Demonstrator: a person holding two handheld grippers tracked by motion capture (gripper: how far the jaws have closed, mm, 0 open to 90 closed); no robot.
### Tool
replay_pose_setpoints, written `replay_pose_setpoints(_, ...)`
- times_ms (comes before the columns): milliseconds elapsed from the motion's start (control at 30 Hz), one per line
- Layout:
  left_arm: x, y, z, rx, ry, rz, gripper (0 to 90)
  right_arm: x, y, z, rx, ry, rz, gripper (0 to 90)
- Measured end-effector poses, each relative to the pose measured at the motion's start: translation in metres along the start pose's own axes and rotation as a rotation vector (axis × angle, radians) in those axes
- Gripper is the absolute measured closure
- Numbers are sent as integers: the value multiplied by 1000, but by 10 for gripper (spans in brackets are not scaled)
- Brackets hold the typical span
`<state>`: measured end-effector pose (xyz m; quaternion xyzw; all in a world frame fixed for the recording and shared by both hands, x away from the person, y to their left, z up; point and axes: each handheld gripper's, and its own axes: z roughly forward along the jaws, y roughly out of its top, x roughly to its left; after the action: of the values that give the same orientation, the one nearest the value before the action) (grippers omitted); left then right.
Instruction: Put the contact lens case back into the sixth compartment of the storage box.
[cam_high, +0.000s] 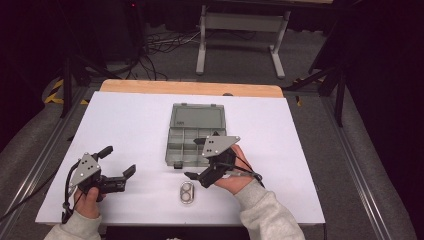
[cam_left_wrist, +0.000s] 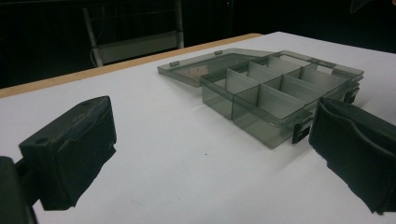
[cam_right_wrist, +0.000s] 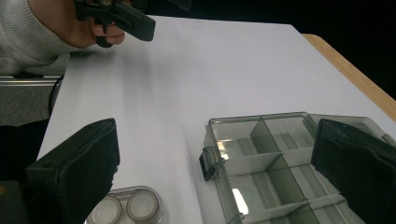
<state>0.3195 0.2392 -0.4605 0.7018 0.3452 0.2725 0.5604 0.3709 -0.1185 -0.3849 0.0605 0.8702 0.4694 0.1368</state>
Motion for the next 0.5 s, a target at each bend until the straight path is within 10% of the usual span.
replay_pose_setpoints(500,0,0,0,1,-1,-1,16,1,4,17,30,27,-9,16)
